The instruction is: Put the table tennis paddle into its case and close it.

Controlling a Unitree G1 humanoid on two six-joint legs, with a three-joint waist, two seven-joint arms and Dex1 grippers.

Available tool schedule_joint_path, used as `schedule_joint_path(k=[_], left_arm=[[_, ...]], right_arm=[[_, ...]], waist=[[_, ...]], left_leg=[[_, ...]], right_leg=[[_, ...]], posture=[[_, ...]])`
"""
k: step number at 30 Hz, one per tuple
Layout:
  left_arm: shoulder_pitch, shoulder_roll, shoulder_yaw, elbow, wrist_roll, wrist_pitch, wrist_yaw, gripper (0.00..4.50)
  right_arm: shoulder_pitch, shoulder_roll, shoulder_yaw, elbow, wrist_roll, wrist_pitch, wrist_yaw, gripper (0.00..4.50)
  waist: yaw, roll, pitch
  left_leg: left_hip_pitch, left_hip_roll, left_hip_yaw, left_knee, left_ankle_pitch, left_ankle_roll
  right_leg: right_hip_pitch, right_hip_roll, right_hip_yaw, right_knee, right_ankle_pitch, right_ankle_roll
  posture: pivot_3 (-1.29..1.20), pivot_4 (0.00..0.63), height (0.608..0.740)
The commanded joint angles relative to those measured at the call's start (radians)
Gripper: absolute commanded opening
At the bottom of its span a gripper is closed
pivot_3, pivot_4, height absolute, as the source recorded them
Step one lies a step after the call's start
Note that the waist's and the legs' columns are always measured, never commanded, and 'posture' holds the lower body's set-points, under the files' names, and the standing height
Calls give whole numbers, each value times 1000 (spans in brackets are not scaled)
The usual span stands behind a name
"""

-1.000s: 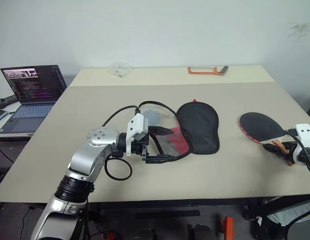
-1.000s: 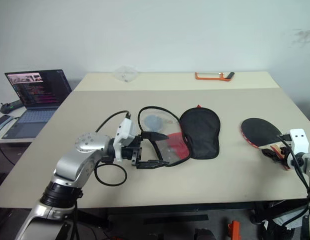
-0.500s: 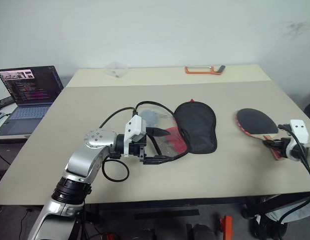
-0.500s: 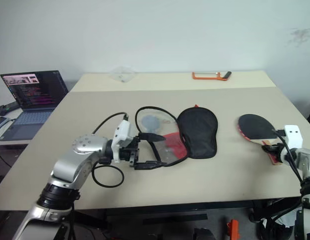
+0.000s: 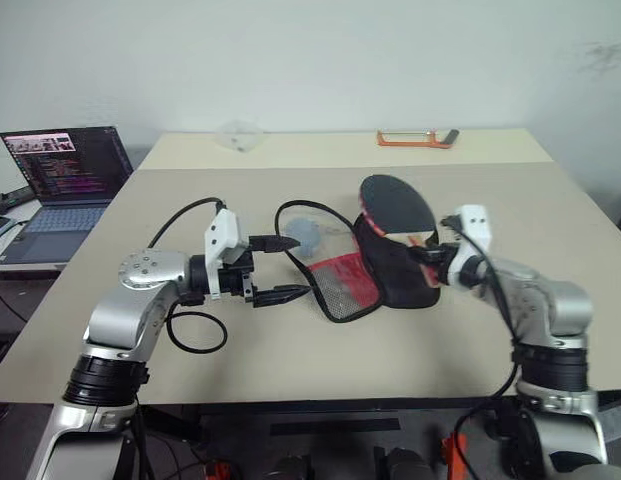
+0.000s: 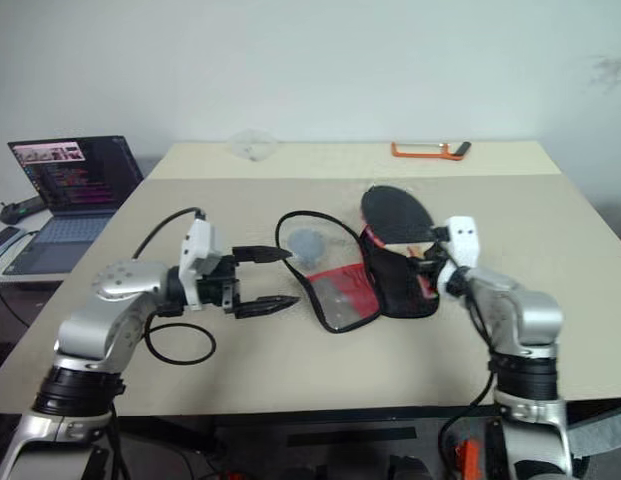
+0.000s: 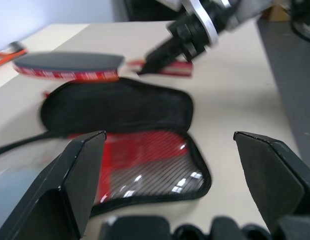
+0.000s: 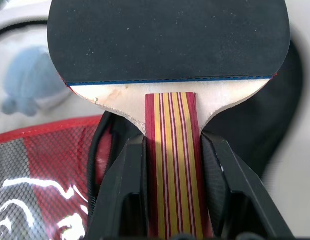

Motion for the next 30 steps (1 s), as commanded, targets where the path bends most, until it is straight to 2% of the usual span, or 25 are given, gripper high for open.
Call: schedule_joint_path(k=[1, 9, 21, 30], left_arm=[[5, 8, 22, -19, -13, -8, 3, 4500], [1, -1, 9, -28, -5, -11, 9, 4500], [6, -15, -8, -30, 2, -19, 9, 4500], [10, -18, -12, -37, 2, -16, 18, 4500]], right_arm=[[-43, 7, -17, -1, -33, -60, -59, 1081], [-8, 49, -1, 57, -46, -64, -91, 1081], [30, 124, 63, -53, -46, -15, -132, 1081], [29, 126, 56, 40, -102, -93, -167, 1081]], waist=[[0, 0, 0], [-15, 0, 0], [-25, 0, 0], [-25, 0, 0]], left_leg=[[0, 0, 0, 0, 0, 0], [0, 1, 3, -1, 0, 0], [0, 2, 3, -1, 0, 0], [0, 2, 3, -1, 0, 0]], right_leg=[[0, 0, 0, 0, 0, 0], [-3, 2, 3, 2, 0, 0], [-4, 3, 4, 3, 0, -1], [-4, 3, 4, 3, 0, -1]], posture=[[0, 150, 740], [0, 150, 740], [0, 150, 740], [0, 150, 740]])
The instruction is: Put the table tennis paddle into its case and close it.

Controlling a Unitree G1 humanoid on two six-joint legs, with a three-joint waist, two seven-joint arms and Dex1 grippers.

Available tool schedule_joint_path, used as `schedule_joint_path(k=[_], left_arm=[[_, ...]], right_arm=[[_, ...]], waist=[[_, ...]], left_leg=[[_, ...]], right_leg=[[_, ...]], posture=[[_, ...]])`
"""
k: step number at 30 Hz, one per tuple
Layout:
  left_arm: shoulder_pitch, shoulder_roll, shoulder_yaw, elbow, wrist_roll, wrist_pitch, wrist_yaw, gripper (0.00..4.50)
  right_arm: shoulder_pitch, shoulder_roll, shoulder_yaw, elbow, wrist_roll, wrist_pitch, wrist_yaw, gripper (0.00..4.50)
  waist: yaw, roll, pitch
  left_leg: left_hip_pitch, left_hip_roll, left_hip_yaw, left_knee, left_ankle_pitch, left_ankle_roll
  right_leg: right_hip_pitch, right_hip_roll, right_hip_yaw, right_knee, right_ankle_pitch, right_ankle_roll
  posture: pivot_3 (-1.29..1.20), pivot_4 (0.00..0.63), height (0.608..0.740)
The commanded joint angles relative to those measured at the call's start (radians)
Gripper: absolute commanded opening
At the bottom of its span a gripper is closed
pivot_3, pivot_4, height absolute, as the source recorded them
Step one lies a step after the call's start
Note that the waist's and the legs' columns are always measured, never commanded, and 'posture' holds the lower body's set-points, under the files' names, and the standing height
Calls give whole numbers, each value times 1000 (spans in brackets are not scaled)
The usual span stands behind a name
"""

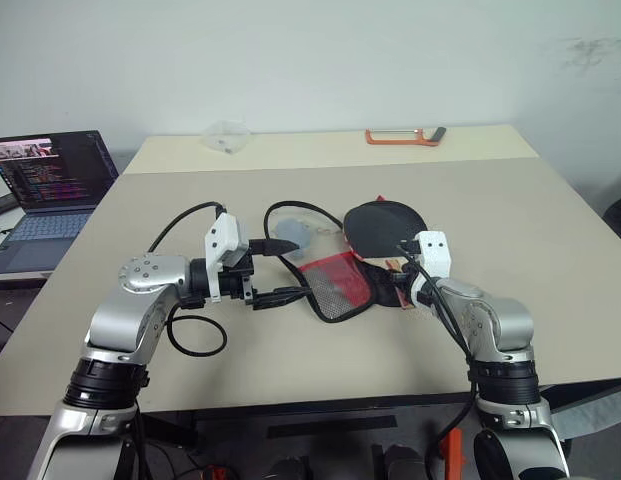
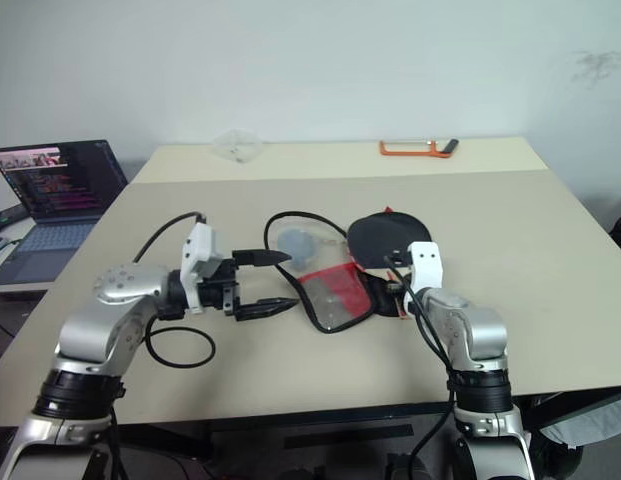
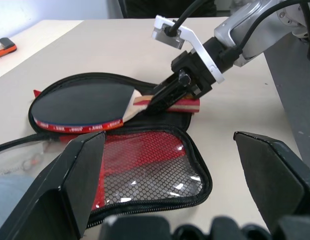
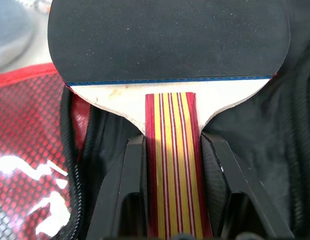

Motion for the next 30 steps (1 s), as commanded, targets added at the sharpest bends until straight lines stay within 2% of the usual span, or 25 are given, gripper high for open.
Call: schedule_joint_path(k=[1, 14, 16, 17, 19, 24, 25, 28, 30], left_arm=[[-4, 2, 5, -38, -3, -14, 6, 4500], [0, 1, 4, -39, 1, -15, 15, 4500], [3, 1, 5, -37, 6, -19, 19, 4500], [5, 1, 7, -35, 8, -21, 22, 4500], [5, -1, 11, -26, 17, -15, 42, 4500], [9, 7, 25, 2, 32, -14, 75, 4500], [15, 14, 30, 5, 34, -10, 80, 4500], [37, 38, 49, 30, 46, -4, 97, 4500], [59, 67, 48, 68, 76, -26, 96, 4500]], right_arm=[[-29, -4, -28, 23, -19, -60, -15, 1081], [-43, 21, -7, 65, -37, -100, -27, 1081], [-38, 31, -12, 43, -32, -94, -32, 1797], [-36, 36, -11, 31, -30, -92, -32, 1974], [-32, 43, -4, -6, -20, -79, -27, 2621], [6, -10, 62, -152, -7, -24, 39, 4324], [14, -32, 73, -197, 19, -10, 79, 4454], [40, -112, 79, -325, 101, 23, 198, 4454], [73, -222, 67, -406, 149, 24, 301, 4454]], waist=[[0, 0, 0], [-2, 0, 0], [-1, 0, 0], [-2, 0, 0], [-2, 0, 0], [-1, 0, 0], [-1, 0, 0], [-1, 0, 0], [-1, 0, 0]], left_leg=[[0, 0, 0, 0, 0, 0], [0, 0, 0, 0, 0, 0], [0, 0, 0, 0, 0, 0], [0, 0, 0, 0, 0, 0], [0, 0, 0, 0, 0, 0], [0, 0, 0, 0, 0, 0], [0, 0, 0, 0, 0, 0], [0, 0, 0, 0, 0, 0], [1, 1, 0, 0, 0, 1]], right_leg=[[0, 0, 0, 0, 0, 0], [0, 0, 0, 0, 0, 0], [0, 0, 0, 0, 0, 0], [0, 0, 0, 0, 0, 0], [0, 0, 0, 0, 0, 0], [0, 0, 0, 0, 0, 0], [0, 0, 0, 0, 0, 0], [0, 1, 0, 0, 0, 0], [0, 1, 0, 0, 0, 0]], posture=[[0, 150, 740], [0, 150, 740], [0, 150, 740], [0, 150, 740], [0, 150, 740], [0, 150, 740], [0, 150, 740], [0, 150, 740], [0, 150, 740]])
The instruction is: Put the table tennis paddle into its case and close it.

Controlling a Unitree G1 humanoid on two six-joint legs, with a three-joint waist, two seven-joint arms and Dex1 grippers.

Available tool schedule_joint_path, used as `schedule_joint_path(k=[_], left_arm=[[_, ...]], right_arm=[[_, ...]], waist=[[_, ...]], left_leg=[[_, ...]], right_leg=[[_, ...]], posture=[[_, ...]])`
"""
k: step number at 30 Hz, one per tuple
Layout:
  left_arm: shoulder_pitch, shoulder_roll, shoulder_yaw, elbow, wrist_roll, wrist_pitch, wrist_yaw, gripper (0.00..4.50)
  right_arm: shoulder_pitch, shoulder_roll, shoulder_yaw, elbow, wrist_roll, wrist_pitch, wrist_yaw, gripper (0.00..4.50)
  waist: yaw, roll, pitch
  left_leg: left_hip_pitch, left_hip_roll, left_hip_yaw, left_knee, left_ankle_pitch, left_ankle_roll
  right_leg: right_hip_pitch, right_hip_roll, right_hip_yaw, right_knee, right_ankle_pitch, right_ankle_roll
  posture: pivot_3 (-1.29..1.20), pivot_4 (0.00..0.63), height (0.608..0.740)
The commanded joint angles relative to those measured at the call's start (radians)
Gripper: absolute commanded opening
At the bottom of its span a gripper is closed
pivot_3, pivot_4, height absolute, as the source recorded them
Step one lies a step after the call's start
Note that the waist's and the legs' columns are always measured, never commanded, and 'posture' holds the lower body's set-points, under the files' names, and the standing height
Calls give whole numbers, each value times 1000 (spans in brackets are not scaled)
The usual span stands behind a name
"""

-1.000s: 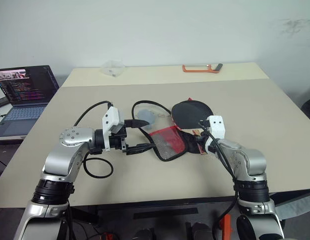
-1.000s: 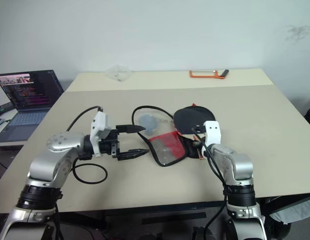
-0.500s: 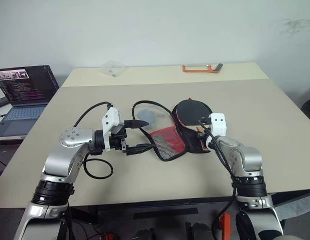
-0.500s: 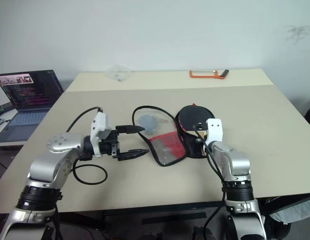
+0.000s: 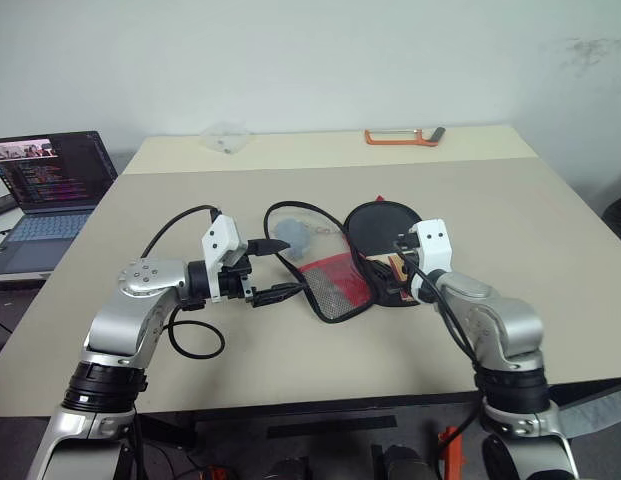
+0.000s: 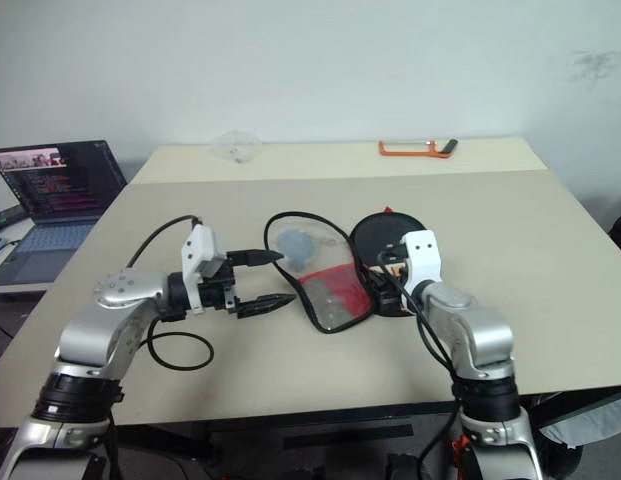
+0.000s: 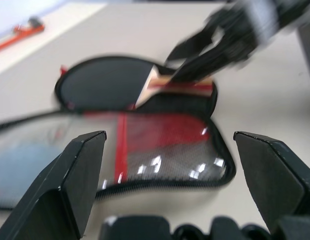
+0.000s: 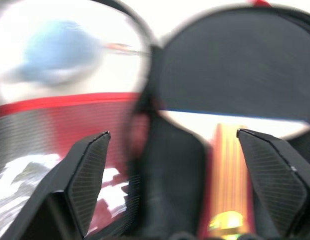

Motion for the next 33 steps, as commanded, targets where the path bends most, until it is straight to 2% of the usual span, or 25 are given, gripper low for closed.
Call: schedule_joint_path(k=[1, 3, 6, 12, 14, 21, 28, 33], left_arm=[[25, 53, 33, 61, 52, -45, 7, 4312], [30, 66, 20, 123, 93, -74, 21, 3902], [10, 56, -9, 206, 156, -120, 49, 2823], [-95, -38, -56, 388, 245, -213, 127, 641], [-126, -69, -60, 428, 255, -232, 141, 80], [-261, -232, -68, 570, 244, -272, 145, 80], [-448, -401, -90, 510, 169, -162, 85, 80], [-582, -521, -133, 730, 252, -288, 144, 80]], right_arm=[[41, -163, -36, -162, 103, 5, 179, 4489], [66, -264, -81, -195, 147, -50, 282, 4500], [79, -402, -130, -222, 218, -93, 432, 4500], [103, -533, -218, -265, 378, -59, 560, 4500], [114, -558, -224, -267, 398, -65, 569, 4500], [156, -644, -264, -233, 393, -104, 583, 4500], [217, -699, -351, -217, 417, -108, 576, 4500], [265, -722, -360, -161, 371, -145, 571, 4500]], waist=[[4, 0, 0], [9, 0, 0], [15, -1, 0], [24, -3, 0], [27, -4, 1], [33, -6, 1], [42, -11, 4], [51, -11, 4]], left_leg=[[0, 0, 0, 0, 0, 1], [0, 0, -1, 0, -1, 1], [0, 0, -1, 1, -2, 4], [2, 0, -3, 2, -2, 4], [2, 0, -4, 2, -2, 4], [2, 0, -4, 2, -2, 3], [1, -1, -4, 3, -2, 3], [2, -1, -3, 4, 0, 0]], right_leg=[[0, 0, -1, 0, 0, 0], [1, 0, -1, -1, 0, 0], [2, 0, -2, -1, 0, 0], [7, 0, -5, -2, 0, 0], [8, -1, -5, -3, 0, 0], [8, -1, -6, -3, 0, 0], [8, -2, -7, -4, 0, 1], [10, -2, -7, -5, 0, 1]], posture=[[0, 150, 740], [0, 150, 740], [0, 150, 740], [0, 150, 740], [0, 150, 740], [0, 150, 740], [0, 150, 740], [0, 150, 740]])
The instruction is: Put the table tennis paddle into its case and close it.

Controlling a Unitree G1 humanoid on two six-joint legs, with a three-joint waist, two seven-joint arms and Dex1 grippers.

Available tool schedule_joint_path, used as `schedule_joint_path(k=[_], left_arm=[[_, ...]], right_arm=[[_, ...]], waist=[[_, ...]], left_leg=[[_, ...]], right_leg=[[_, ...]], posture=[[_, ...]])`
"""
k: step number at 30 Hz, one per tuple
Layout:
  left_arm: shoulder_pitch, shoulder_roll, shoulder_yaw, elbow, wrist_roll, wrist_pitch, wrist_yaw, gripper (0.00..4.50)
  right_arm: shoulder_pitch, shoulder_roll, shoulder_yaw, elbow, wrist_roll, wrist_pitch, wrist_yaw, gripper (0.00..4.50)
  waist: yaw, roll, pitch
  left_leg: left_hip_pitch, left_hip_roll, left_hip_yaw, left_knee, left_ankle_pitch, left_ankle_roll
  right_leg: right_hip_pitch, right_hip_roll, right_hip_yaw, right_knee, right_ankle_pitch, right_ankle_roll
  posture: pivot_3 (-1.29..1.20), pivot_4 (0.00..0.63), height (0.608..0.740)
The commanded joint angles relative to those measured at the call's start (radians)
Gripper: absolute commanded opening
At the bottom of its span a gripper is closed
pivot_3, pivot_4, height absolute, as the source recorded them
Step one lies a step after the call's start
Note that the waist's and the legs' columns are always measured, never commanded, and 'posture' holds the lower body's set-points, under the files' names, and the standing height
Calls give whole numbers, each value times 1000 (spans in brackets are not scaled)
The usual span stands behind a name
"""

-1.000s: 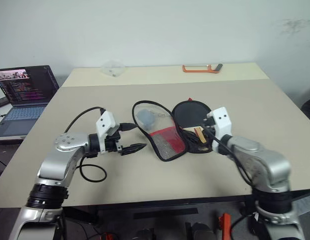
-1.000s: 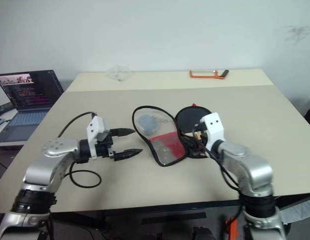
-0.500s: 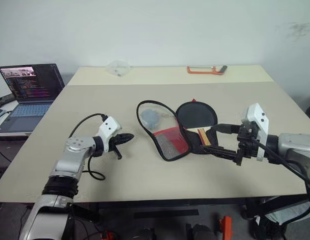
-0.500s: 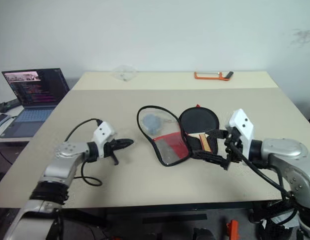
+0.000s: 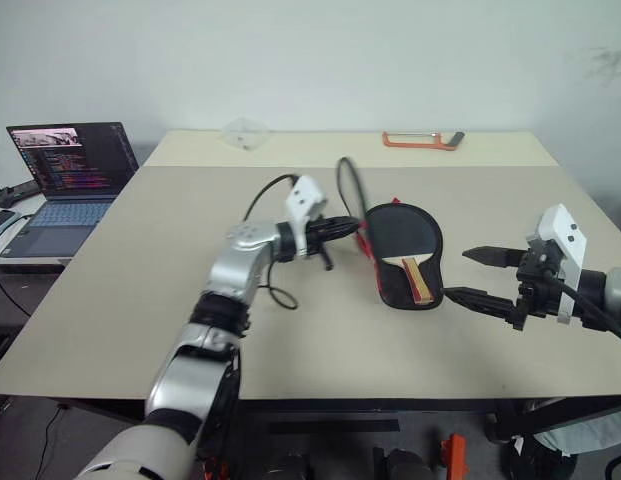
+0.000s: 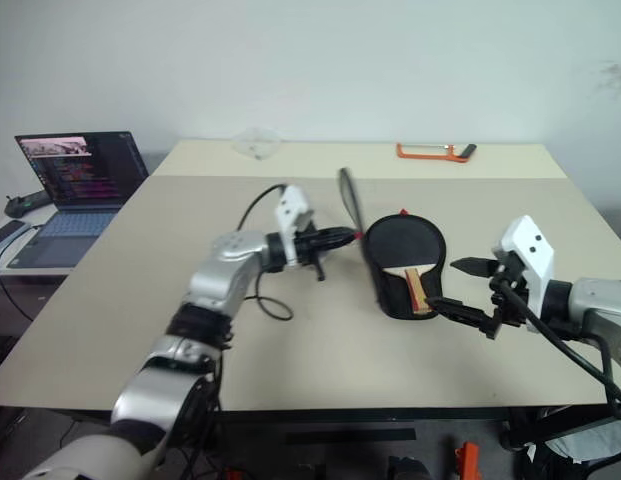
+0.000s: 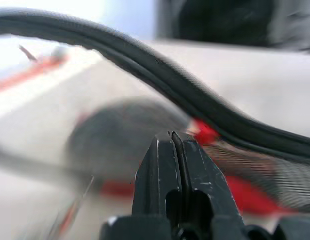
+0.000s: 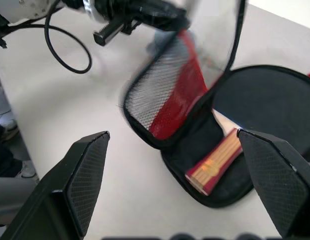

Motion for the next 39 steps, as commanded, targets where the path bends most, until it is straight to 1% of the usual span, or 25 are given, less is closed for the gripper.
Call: schedule_joint_path(k=[1, 5, 8, 10, 12, 14, 16, 20, 26, 29, 33, 39], left_arm=[[-60, -36, -5, 128, 42, -84, 51, 80], [-94, -51, 6, 226, 65, -149, 69, 80], [-56, -6, 30, 199, 37, -154, 5, 80], [-21, 32, 43, 164, 20, -156, -40, 80], [26, 67, 57, 94, -9, -132, -89, 80], [109, 123, 77, -62, -73, -54, -158, 80], [184, 181, 95, -211, -128, 26, -191, 80], [260, 246, 117, -376, -185, 132, -189, 80], [307, 292, 140, -504, -211, 203, -145, 80], [316, 303, 147, -528, -213, 217, -126, 80], [319, 309, 147, -533, -217, 220, -108, 80], [319, 311, 142, -537, -220, 219, -98, 80]], right_arm=[[20, -24, -31, 23, -29, -41, -3, 4500], [15, 4, -5, 52, -43, -46, -40, 4500], [-45, 94, 53, 117, -72, -44, -140, 4500], [-91, 157, 80, 168, -101, -44, -206, 4500], [-124, 196, 117, 209, -125, -44, -232, 4500], [-187, 261, 160, 307, -178, -51, -302, 4500], [-251, 313, 195, 423, -240, -63, -365, 4500], [-313, 344, 264, 544, -317, -117, -346, 4500], [-386, 355, 341, 733, -411, -198, -298, 4500], [-415, 353, 368, 816, -446, -225, -257, 4500], [-467, 379, 365, 949, -464, -252, -222, 4500], [-520, 392, 402, 1069, -529, -319, -170, 4500]], waist=[[-3, 0, 0], [-11, -1, 1], [-12, -5, 3], [-17, -5, 3], [-20, -4, 3], [-26, -4, 3], [-35, -4, 3], [-25, -4, 3], [-27, -4, 3], [-30, -4, 3], [-33, -4, 2], [-34, -4, 2]], left_leg=[[0, 0, 1, 0, 0, 0], [2, 1, 2, -1, 0, 0], [2, 1, 2, -1, 0, 0], [2, 1, 2, 0, 0, 0], [2, 1, 2, 0, 0, -1], [0, 1, 1, -1, 0, -1], [0, 1, 2, -1, 0, -1], [-4, 1, 2, -1, 1, -1], [-5, 0, 3, 0, 0, -1], [-4, 0, 2, -1, 1, -1], [-4, 0, 4, -1, 1, -1], [-4, 1, 4, -1, 1, -1]], right_leg=[[0, 0, 0, 0, 0, 0], [-1, 1, 3, 1, 0, 0], [-1, 2, 3, 2, 0, 0], [-1, 1, 3, 2, 0, 0], [-2, 1, 4, 2, 0, 0], [-4, 1, 3, 2, 0, 0], [-6, 1, 6, 3, 0, 0], [-10, 1, 5, 4, 0, -1], [-10, 0, 5, 3, 0, -1], [-10, 1, 5, 4, 0, -1], [-10, 1, 6, 4, 0, -1], [-10, 1, 6, 4, 1, -1]], posture=[[0, 150, 740], [0, 150, 740], [0, 150, 740], [0, 150, 740], [0, 150, 740], [0, 150, 740], [0, 150, 740], [0, 150, 740], [0, 150, 740], [0, 150, 740], [0, 150, 740], [0, 150, 740]])
